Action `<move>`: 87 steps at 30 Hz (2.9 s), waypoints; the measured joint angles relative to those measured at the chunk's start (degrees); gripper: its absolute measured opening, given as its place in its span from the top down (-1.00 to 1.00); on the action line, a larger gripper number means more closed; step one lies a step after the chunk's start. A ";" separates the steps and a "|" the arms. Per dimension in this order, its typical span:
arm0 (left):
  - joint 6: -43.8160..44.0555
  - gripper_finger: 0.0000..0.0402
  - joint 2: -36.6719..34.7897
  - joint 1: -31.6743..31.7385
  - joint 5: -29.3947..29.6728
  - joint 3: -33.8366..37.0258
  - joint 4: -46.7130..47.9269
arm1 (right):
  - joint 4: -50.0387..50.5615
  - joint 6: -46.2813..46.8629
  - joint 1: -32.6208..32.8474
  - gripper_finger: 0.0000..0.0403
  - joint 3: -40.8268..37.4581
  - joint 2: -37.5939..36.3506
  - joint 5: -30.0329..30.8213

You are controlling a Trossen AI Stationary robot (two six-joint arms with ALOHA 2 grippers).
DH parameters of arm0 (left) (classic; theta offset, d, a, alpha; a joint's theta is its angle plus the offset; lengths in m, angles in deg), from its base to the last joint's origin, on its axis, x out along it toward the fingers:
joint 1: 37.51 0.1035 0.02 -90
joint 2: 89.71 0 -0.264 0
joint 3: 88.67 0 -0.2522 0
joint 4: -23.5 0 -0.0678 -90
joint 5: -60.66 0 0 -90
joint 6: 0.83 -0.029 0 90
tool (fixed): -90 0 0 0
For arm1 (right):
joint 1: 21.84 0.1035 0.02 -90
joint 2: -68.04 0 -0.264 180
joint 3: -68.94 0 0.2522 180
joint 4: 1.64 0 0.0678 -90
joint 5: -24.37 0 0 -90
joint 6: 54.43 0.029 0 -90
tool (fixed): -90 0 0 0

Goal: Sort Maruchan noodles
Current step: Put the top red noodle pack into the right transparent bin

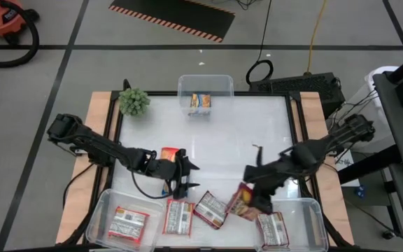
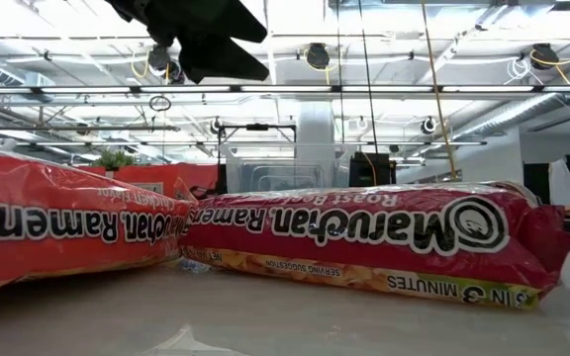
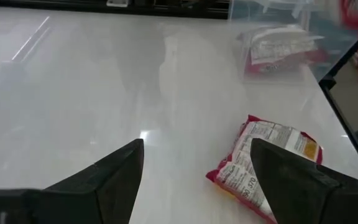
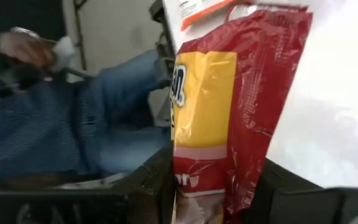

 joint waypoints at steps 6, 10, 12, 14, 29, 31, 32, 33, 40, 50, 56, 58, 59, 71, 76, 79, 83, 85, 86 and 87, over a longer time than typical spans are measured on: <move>0.97 -0.49 0.00 -0.29 0.08 0.00 0.14 | 7.13 11.06 5.44 0.44 0.00 -6.54 1.20; 1.42 -0.49 0.00 -1.09 0.03 0.00 1.45 | 13.64 20.95 10.46 0.44 0.00 -11.42 2.18; 1.42 -0.49 0.02 -1.25 0.02 0.00 2.15 | 16.21 25.91 13.52 0.44 0.00 -13.44 5.95; 1.43 -0.49 0.02 -1.38 0.04 0.00 2.17 | 17.58 30.52 16.51 0.44 0.00 -14.52 9.79; 4.54 -0.49 0.02 -2.41 0.03 0.00 2.21 | 15.47 31.29 24.77 0.44 -2.33 -8.80 14.83; 4.72 -0.49 0.02 -2.93 0.05 0.00 2.21 | 13.03 31.08 24.91 0.44 -4.83 -8.47 13.39; 4.74 -0.49 0.02 -3.17 0.07 0.00 2.21 | 11.66 31.10 24.92 0.44 -6.41 -8.47 12.06; 4.86 -0.49 0.02 -3.45 0.07 0.00 2.19 | 10.28 31.09 24.91 0.44 -8.08 -8.49 10.90; 5.63 -0.49 0.04 -4.67 0.04 0.00 2.15 | -11.22 31.25 24.78 0.43 -22.10 -9.87 6.68; 6.98 -0.49 0.04 -6.57 0.35 0.00 2.15 | -26.88 39.97 24.33 0.40 -34.65 -10.93 2.77; 6.75 -0.49 0.04 -7.30 0.37 0.00 2.15 | -26.25 40.39 24.32 0.21 -34.23 -12.32 4.65; 6.75 -0.49 0.04 -7.30 0.41 0.00 2.17 | -26.08 40.39 24.23 0.15 -34.27 -12.86 5.48; 6.75 -0.49 0.06 -7.30 0.42 0.00 2.17 | -25.97 40.14 24.26 0.14 -34.29 -13.19 5.77; 6.62 -0.49 0.07 -7.81 0.42 0.00 2.19 | -24.02 39.78 23.67 0.15 -34.54 -19.04 9.16; 6.55 -0.49 0.07 -8.26 0.44 0.00 2.21 | -19.51 41.46 23.66 0.15 -34.54 -23.44 9.43; 6.56 -0.49 0.07 -8.42 0.44 0.00 2.21 | -19.03 40.60 23.66 0.15 -34.54 -25.82 12.21; 6.60 -0.49 0.07 -9.15 0.44 0.00 2.26 | -24.08 35.39 23.75 0.15 -34.44 -26.89 19.81; 6.58 -0.49 0.07 -9.72 0.44 0.00 2.59 | -26.86 33.89 23.73 0.17 -34.43 -25.54 22.13; 6.58 -0.49 0.07 -9.87 0.44 0.00 2.86 | -27.99 34.21 23.69 0.19 -34.43 -24.46 22.70; 6.55 -0.49 0.07 -10.08 0.44 0.00 3.10 | -28.71 35.67 23.48 0.21 -34.43 -23.22 22.83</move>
